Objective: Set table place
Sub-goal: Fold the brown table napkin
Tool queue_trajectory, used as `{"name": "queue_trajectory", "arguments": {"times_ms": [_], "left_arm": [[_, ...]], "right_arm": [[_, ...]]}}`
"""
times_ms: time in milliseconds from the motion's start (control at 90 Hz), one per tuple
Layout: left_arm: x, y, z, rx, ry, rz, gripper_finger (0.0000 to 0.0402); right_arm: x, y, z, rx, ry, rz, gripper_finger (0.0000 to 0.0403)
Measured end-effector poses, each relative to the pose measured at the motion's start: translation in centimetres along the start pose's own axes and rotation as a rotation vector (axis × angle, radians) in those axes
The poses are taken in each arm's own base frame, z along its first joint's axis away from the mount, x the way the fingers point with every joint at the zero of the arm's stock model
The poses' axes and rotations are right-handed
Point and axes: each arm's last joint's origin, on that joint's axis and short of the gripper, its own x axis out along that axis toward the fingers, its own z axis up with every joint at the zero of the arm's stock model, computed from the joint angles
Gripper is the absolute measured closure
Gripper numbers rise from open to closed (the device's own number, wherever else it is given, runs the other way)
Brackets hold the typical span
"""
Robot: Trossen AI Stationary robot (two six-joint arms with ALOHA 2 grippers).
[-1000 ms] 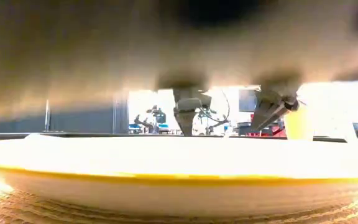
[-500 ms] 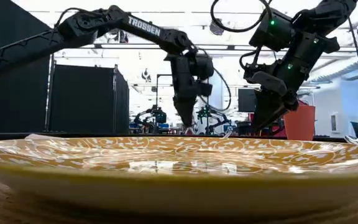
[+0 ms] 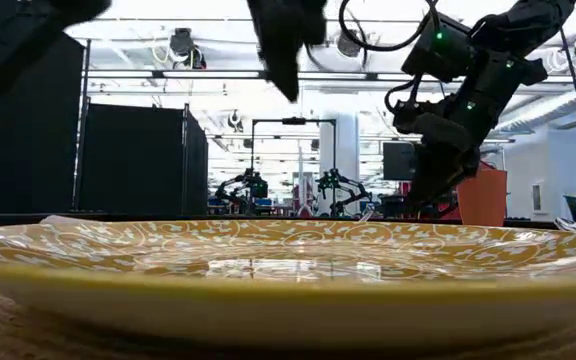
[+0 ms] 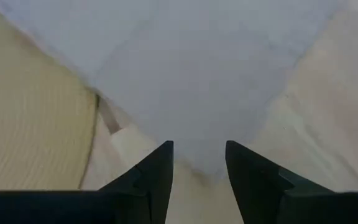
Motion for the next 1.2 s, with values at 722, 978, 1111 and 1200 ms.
{"name": "queue_trajectory", "arguments": {"times_ms": [722, 978, 1111, 1200], "left_arm": [[5.1, -22.1, -11.9, -0.129, -0.486, 0.129, 0.027], [9.2, -16.4, -15.8, -0.376, -0.266, 0.591, 0.027], [10.8, -16.4, -19.3, -0.42, -0.051, 0.56, 0.027], [11.3, -17.6, -21.6, -0.4, 0.06, 0.551, 0.027]], "right_arm": [[-7.5, 10.3, -1.4, -0.226, -0.026, 0.113, 0.0271], [-7.7, 9.8, -1.2, -0.217, -0.002, 0.05, 0.0271], [-7.6, 9.9, -0.8, -0.217, -0.064, 0.029, 0.0271], [-6.8, 10.2, 0.2, -0.227, -0.123, 0.045, 0.0271]]}}
